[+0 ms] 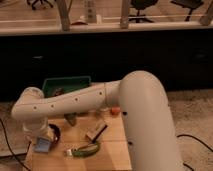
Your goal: Wipe purple bowl with sponge
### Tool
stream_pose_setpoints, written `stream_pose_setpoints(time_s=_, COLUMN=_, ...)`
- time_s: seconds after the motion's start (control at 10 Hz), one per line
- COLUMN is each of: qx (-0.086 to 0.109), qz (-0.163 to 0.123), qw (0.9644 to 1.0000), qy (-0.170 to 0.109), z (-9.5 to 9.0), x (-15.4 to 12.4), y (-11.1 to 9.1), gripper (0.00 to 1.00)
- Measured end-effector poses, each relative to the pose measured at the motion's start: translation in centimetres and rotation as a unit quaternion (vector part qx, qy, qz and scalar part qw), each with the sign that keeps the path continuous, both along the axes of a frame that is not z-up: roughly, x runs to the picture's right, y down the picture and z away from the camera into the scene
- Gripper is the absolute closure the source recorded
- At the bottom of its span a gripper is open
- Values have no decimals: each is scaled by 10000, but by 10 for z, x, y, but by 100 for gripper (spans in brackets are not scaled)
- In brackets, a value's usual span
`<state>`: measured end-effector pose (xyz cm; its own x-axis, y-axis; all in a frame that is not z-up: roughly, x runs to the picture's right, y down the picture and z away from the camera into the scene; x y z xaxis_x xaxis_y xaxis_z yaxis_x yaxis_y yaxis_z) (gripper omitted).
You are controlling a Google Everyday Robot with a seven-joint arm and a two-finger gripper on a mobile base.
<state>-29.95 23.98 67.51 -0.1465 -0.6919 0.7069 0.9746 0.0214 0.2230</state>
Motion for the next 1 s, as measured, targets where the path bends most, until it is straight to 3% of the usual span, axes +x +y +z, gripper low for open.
stream_pose_setpoints(time_s=0.2, qx=52, qz=33, qw=9996, qy=259, z=5, x=15, y=-3, gripper=100)
stream_pose_setpoints(time_s=0.5, qx=374, qz=82, qw=9981, qy=483, z=25, x=14, y=-27, gripper=100)
stream_pose_setpoints(time_s=0.8, qx=640, qz=81, qw=9971, qy=400, z=39, x=-11, y=-44, gripper=100)
stream_pose_setpoints(time_s=1.0, qx=635, qz=-4, qw=9978, qy=197, z=40, x=-29, y=-41, gripper=100)
